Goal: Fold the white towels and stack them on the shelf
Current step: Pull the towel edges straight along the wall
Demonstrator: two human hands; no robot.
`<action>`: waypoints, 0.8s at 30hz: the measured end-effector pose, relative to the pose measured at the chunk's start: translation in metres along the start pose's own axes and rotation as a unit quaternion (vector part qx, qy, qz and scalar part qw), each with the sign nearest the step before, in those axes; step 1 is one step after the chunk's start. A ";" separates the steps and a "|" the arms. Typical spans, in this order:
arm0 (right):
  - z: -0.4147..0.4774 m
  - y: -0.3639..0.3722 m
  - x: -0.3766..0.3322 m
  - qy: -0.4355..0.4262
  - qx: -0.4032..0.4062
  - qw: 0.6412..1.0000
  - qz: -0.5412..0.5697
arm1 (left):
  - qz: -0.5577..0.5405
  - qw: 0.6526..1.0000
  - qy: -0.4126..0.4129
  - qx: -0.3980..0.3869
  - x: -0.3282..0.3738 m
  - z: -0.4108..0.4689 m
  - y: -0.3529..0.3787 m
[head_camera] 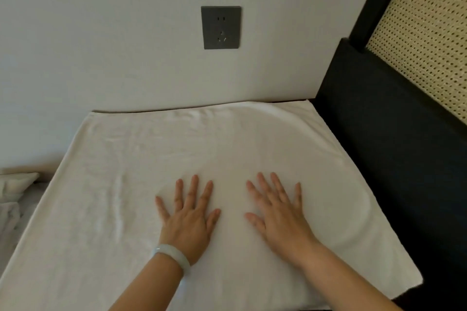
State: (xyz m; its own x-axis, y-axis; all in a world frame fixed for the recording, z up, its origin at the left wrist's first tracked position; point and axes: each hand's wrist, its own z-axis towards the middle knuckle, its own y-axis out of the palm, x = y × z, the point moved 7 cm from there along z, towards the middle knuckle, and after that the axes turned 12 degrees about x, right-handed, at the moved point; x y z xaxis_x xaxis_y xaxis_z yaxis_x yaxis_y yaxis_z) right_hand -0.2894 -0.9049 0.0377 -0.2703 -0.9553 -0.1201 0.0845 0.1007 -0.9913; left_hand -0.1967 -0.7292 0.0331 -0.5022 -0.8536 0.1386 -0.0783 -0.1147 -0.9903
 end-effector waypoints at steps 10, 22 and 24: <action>0.011 0.006 0.080 0.146 -0.010 0.988 -0.054 | 0.026 0.990 -0.137 0.022 -0.118 -0.033 -0.008; 0.142 -0.017 0.070 0.197 -0.036 0.980 -0.013 | 0.014 0.990 -0.140 -0.031 -0.116 0.110 -0.029; 0.131 -0.021 0.023 0.126 0.021 0.992 0.001 | 0.009 0.995 -0.103 0.007 -0.089 0.100 -0.031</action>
State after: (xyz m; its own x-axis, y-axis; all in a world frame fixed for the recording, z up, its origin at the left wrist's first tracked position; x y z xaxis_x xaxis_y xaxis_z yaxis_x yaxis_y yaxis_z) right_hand -0.1718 -0.9653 0.0626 -0.5006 -0.8549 -0.1359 0.1225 0.0854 -0.9888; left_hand -0.0636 -0.7008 0.0509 -0.3166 -0.9411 0.1184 -0.0578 -0.1054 -0.9927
